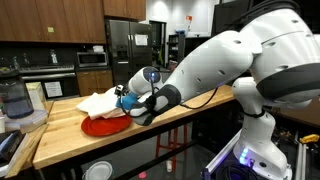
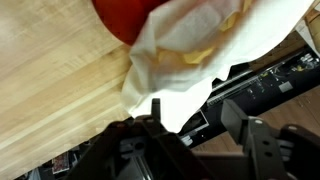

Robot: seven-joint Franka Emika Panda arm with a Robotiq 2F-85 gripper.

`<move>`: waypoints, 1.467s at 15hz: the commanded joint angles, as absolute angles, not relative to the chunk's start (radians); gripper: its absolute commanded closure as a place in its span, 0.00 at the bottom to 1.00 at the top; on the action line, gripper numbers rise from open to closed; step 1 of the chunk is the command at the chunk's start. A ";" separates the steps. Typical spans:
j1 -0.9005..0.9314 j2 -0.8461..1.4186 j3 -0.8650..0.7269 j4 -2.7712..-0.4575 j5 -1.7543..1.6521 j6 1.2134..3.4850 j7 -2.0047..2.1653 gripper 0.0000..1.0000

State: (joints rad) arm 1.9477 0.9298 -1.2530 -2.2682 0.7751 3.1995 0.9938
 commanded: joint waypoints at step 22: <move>2.019 0.820 -1.388 -2.328 0.601 2.766 1.335 0.00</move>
